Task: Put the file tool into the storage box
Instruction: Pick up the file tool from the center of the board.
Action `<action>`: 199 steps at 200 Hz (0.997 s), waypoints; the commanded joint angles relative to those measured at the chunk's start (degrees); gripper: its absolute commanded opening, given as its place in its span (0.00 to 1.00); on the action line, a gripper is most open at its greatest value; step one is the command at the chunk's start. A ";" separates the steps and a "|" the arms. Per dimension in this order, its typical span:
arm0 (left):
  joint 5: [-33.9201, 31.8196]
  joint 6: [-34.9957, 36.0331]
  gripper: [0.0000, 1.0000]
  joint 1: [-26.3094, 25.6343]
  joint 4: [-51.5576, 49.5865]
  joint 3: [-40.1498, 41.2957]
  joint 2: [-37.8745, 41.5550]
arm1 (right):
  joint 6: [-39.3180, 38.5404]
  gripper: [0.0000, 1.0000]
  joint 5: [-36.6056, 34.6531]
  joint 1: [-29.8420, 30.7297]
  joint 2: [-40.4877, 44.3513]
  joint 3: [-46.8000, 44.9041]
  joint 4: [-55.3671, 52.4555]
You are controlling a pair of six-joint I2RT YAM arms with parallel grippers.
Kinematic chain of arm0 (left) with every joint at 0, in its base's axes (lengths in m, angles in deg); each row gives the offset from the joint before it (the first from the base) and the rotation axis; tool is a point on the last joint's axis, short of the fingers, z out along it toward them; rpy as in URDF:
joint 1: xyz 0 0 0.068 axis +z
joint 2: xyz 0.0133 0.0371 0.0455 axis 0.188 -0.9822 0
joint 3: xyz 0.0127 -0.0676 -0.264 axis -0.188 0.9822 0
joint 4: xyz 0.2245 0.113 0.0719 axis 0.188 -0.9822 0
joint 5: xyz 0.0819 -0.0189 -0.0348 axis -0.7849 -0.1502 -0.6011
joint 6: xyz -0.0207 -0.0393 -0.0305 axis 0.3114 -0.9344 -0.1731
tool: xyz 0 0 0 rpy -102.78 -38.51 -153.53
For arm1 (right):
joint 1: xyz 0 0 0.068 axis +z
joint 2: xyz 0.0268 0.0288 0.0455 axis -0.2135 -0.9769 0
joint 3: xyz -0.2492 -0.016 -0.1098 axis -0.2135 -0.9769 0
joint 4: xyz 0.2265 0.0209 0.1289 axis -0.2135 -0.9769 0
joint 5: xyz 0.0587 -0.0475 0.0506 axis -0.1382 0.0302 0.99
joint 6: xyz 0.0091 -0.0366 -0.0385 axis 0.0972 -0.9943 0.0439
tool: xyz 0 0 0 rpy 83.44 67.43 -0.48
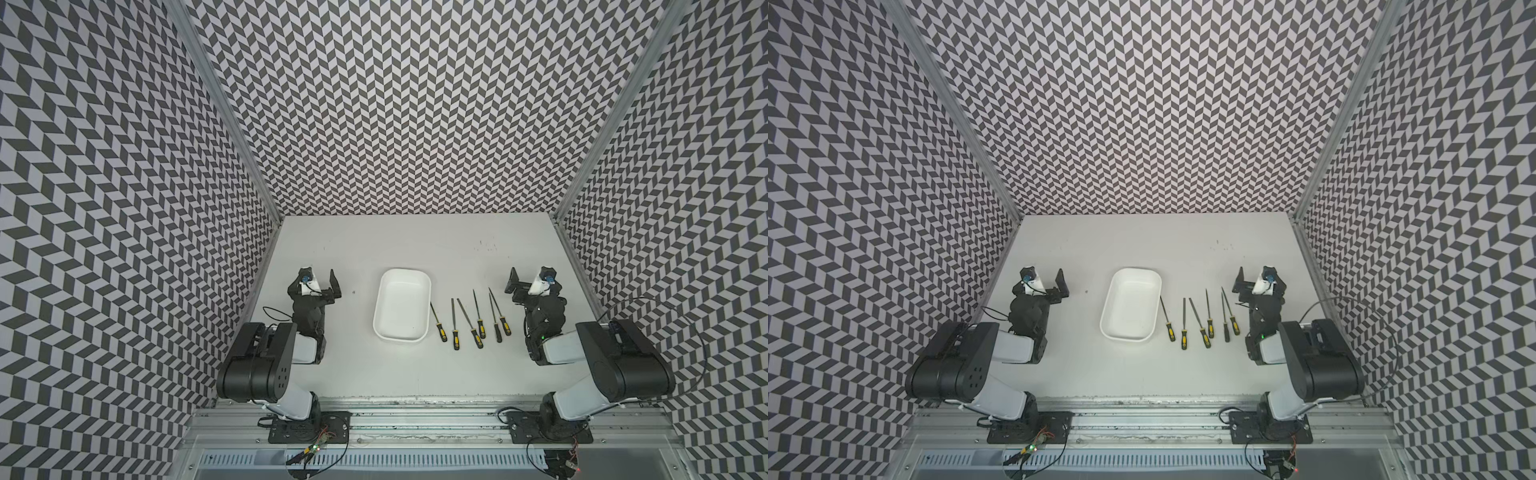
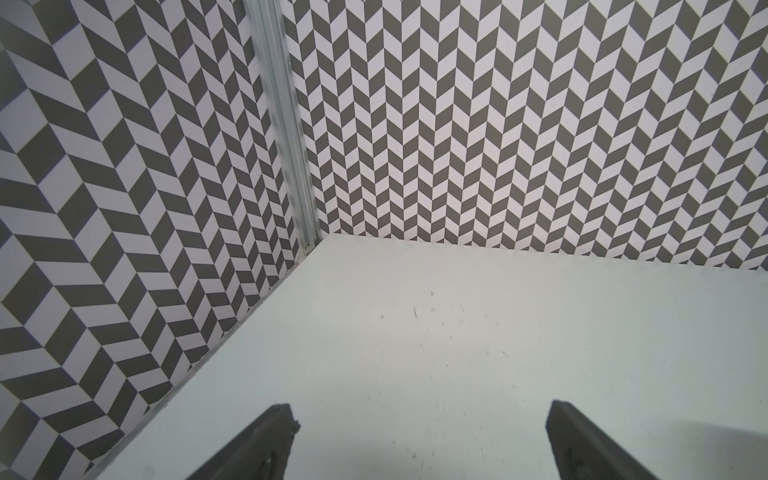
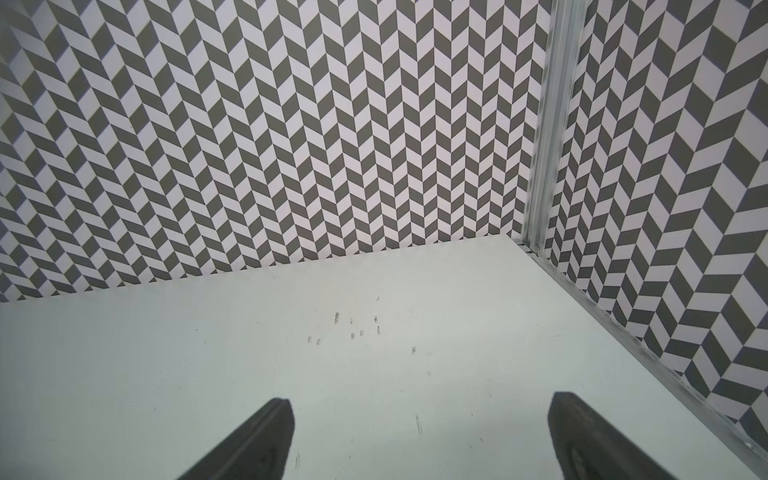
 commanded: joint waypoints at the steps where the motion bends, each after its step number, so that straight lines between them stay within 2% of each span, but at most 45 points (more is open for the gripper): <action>1: -1.59 0.94 1.00 -1.70 1.79 0.96 0.21 | 0.02 1.00 0.36 -0.25 -0.53 -0.68 3.79; 141: -1.76 0.91 1.00 -1.74 1.78 0.99 0.22 | 0.03 1.00 0.60 -0.24 0.24 -0.25 1.71; 171: -1.67 0.90 1.00 -1.72 1.68 0.96 0.26 | -0.07 0.99 0.82 -0.25 2.03 1.42 -4.88; 199: -1.68 0.90 1.00 -1.65 1.81 0.99 0.28 | -0.14 0.99 0.40 0.00 1.89 1.34 -4.31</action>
